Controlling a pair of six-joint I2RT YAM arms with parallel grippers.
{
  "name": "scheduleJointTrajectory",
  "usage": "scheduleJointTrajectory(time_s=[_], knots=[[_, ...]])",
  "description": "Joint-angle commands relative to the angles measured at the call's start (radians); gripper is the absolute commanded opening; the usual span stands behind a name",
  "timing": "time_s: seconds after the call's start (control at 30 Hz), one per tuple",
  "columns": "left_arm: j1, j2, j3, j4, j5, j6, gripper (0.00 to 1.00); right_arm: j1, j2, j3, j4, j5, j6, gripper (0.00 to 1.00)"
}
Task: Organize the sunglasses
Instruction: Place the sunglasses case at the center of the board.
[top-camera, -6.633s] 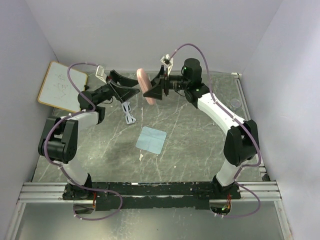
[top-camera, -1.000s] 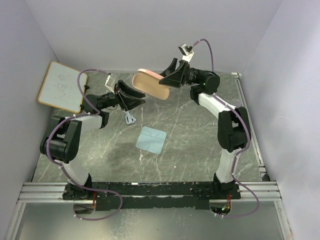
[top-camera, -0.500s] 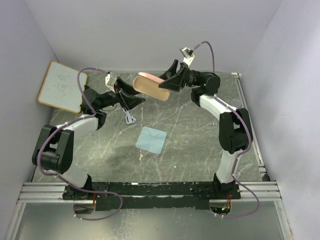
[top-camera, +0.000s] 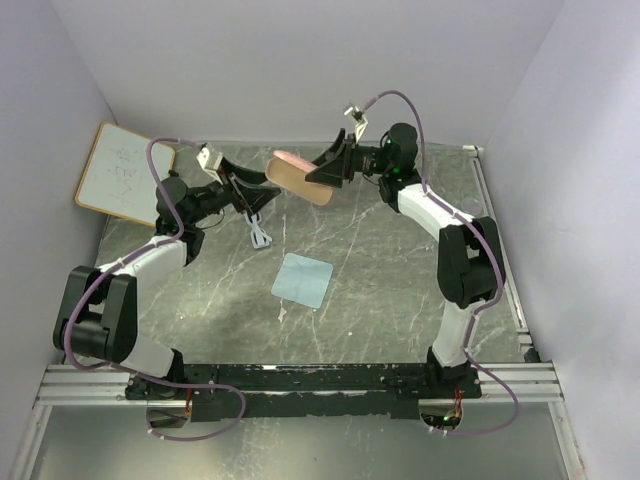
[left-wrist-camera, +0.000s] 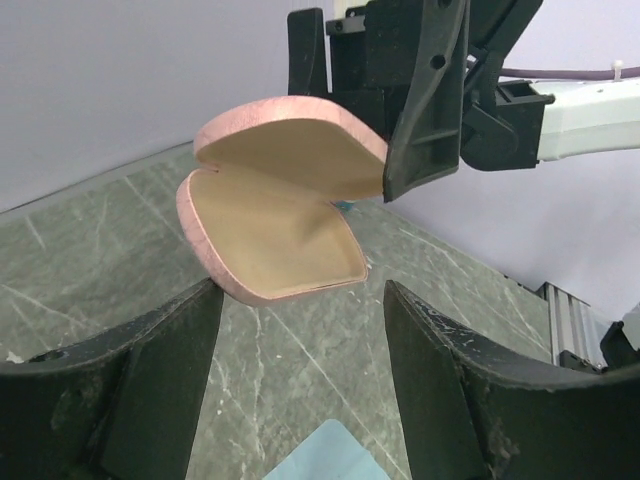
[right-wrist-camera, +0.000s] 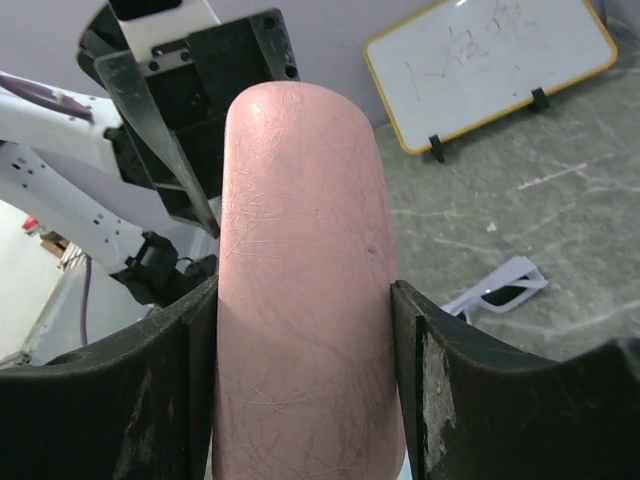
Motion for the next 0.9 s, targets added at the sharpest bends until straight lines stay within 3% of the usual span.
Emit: scheduleJointTrajectory(time_s=[0.0,0.5,0.87], knots=[[0.011,-0.022,0.003,0.098,-0.016,-0.018,0.75,-0.007,0.087,0.037,-0.261,0.068,-0.229,0.01],[0.072,0.045,-0.016,0.275,0.039,-0.147,0.75,-0.001,0.331,0.171,-0.650,0.180,-0.529,0.01],[0.096,0.113,-0.027,0.424,0.083,-0.254,0.74,0.010,0.429,0.265,-0.787,0.249,-0.618,0.03]])
